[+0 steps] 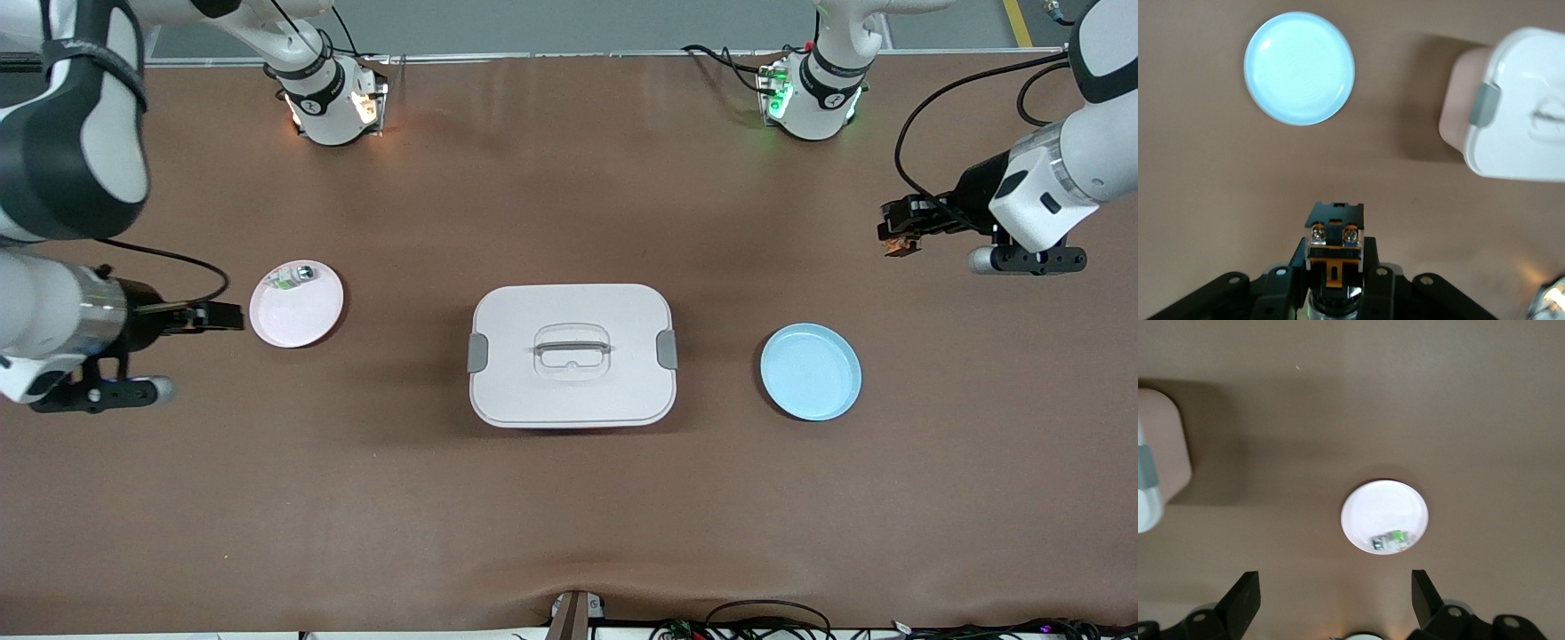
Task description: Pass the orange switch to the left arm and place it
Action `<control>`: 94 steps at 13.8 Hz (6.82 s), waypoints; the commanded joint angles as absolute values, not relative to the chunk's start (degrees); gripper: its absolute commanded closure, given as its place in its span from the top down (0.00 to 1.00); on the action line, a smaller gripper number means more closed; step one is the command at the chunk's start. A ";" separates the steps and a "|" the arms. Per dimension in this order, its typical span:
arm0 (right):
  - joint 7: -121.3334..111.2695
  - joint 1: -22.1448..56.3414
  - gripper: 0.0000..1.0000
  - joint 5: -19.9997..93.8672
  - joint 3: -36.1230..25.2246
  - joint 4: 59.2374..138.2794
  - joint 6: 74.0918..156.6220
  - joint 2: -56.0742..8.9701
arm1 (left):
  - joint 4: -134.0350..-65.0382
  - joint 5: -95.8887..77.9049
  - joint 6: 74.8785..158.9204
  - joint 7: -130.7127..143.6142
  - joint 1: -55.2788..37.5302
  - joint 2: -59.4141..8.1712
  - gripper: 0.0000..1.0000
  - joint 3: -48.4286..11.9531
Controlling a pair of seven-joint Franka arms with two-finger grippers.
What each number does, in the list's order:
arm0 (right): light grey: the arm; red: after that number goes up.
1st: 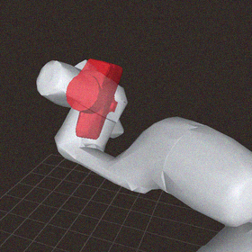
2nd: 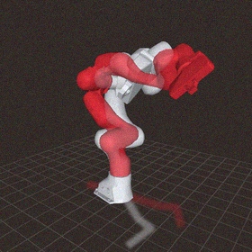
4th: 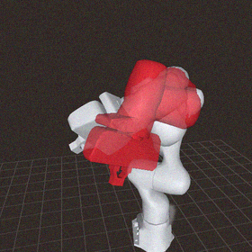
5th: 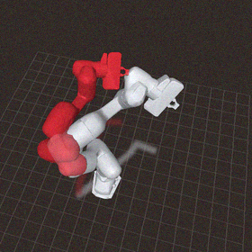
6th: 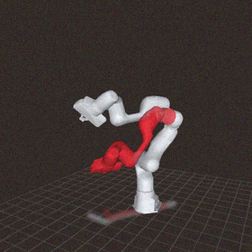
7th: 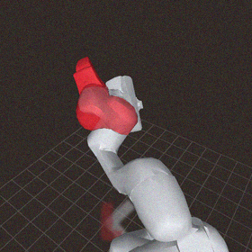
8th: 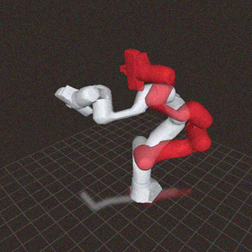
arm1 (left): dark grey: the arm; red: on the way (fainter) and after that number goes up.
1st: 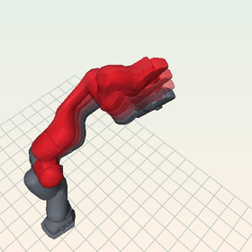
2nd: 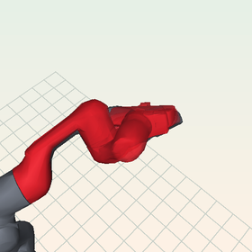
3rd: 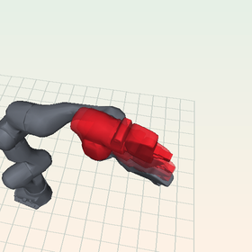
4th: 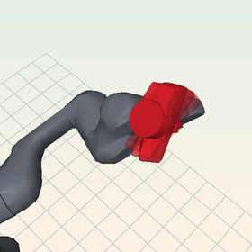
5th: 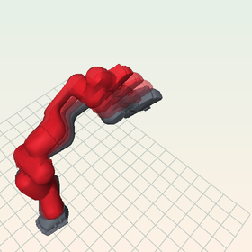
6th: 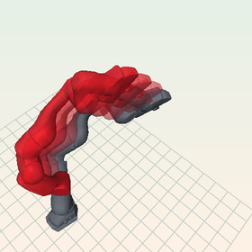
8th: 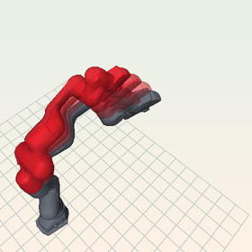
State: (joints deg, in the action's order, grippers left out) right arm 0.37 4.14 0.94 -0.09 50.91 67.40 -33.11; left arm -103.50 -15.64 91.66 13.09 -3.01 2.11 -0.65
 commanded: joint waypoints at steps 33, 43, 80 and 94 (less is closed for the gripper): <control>7.03 -4.39 1.00 -1.58 1.14 53.70 66.88 -22.68 | -110.74 -8.52 136.58 85.78 -3.52 -30.31 0.00 -2.99; 5.46 -4.83 1.00 -1.14 1.23 59.31 73.73 -20.22 | -109.42 -8.61 136.76 86.31 -3.51 -32.26 0.83 -2.99; -1.58 -7.12 1.00 1.93 1.41 84.73 86.04 -2.81 | -86.71 -4.75 103.69 20.75 -8.88 -9.07 1.00 4.66; -1.23 -7.03 1.00 2.02 1.41 84.64 86.66 -2.90 | -91.08 -0.99 105.49 2.99 -6.42 -5.53 1.00 4.48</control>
